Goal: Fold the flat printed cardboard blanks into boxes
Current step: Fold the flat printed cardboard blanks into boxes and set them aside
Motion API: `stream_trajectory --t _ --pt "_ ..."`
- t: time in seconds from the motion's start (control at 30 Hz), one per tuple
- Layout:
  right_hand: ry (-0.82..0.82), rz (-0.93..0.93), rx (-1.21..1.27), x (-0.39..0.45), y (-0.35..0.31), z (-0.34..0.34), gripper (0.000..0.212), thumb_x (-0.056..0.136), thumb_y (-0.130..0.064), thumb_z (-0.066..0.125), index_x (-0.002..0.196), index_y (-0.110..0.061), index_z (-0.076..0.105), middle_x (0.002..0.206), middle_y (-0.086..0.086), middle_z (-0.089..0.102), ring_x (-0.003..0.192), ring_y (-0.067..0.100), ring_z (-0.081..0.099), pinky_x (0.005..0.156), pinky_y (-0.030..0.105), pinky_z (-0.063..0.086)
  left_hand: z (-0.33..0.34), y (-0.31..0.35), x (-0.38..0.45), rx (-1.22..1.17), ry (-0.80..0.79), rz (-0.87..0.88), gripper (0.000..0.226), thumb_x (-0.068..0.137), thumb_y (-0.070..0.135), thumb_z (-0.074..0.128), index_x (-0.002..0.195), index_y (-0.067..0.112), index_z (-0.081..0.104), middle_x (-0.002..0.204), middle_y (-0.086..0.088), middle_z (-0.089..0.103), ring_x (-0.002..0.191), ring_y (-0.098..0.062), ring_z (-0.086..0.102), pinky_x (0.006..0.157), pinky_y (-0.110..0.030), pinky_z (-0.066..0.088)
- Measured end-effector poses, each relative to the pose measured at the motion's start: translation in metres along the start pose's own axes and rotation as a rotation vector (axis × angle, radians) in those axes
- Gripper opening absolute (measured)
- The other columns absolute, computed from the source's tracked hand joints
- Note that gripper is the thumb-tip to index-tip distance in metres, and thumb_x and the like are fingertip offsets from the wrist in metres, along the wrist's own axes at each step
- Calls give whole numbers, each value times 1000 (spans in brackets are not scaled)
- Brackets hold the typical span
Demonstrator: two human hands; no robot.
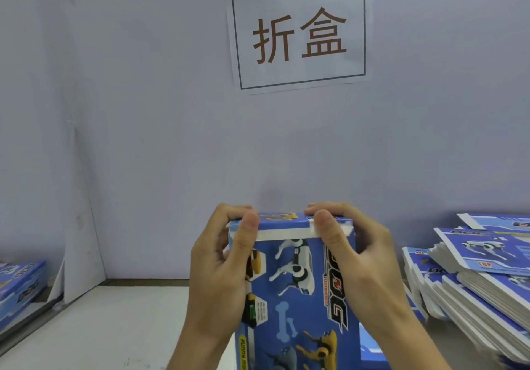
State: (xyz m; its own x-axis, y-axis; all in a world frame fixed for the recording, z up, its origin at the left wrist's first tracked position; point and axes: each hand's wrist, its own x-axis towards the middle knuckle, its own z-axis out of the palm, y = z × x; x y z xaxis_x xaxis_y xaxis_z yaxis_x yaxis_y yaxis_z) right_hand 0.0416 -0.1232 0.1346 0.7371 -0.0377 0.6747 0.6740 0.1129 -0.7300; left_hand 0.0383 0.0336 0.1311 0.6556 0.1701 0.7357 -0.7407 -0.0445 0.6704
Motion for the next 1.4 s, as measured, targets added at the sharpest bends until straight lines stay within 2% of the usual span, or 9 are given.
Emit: stream_trajectory --t 0.07,0.27,0.43,0.73,0.87,1.0,1.1,1.27,1.4 --pt "-26 46 13 1 -5 2 34 71 -54 64 85 -24 67 74 3 75 62 21 74 49 24 56 -1 1 2 -63 15 -52 42 83 63 63 86 21 60 76 -17 62 66 -50 61 49 -56 52" --pt "-40 42 12 2 -10 4 28 68 -56 64 76 -29 64 70 4 74 59 23 73 48 25 55 0 -1 2 -125 -7 -69 28 80 55 60 90 29 63 77 -2 70 70 -25 74 48 -32 57" --pt "-23 101 58 1 -10 1 36 69 -58 64 82 -25 66 71 9 75 60 26 73 49 27 56 1 4 2 -122 -4 -104 42 75 70 69 89 31 65 84 -12 68 77 -41 70 60 -59 56" --pt "-46 157 150 2 -11 1 25 71 -42 74 82 -20 71 82 4 76 67 29 75 50 28 57 -2 7 2 -145 -26 -155 25 75 54 73 84 31 68 90 -18 69 81 -41 73 64 -71 51" --pt "-64 180 282 3 -8 -1 18 73 -29 67 75 -13 74 97 2 75 74 25 75 53 24 56 -7 3 2 -233 -61 -168 24 74 48 77 85 27 76 123 6 66 108 -34 69 65 -45 62" --pt "-126 152 355 0 -6 -7 37 65 -50 85 80 -17 79 122 -2 68 98 24 73 65 29 60 -13 4 1 -200 -175 -117 46 60 65 85 86 29 77 134 12 61 116 -32 67 71 -59 61" --pt "-140 90 274 0 -2 -11 49 51 -60 90 73 -18 78 129 -4 65 121 21 63 81 43 59 -10 5 0 -147 -160 -76 44 57 68 85 78 30 77 128 12 64 114 -29 68 69 -52 62" --pt "-100 90 264 0 1 -11 55 49 -57 92 64 -8 73 122 2 65 103 29 70 68 38 59 -8 4 -2 -82 -183 -13 35 53 54 92 73 30 75 127 12 64 116 -24 66 71 -43 63" --pt "76 -4 192 -1 5 0 22 75 -39 78 78 -18 78 113 3 69 96 21 71 63 25 57 -9 -2 1 -55 -97 41 11 73 41 83 80 34 80 121 12 67 118 -22 64 72 -40 63"
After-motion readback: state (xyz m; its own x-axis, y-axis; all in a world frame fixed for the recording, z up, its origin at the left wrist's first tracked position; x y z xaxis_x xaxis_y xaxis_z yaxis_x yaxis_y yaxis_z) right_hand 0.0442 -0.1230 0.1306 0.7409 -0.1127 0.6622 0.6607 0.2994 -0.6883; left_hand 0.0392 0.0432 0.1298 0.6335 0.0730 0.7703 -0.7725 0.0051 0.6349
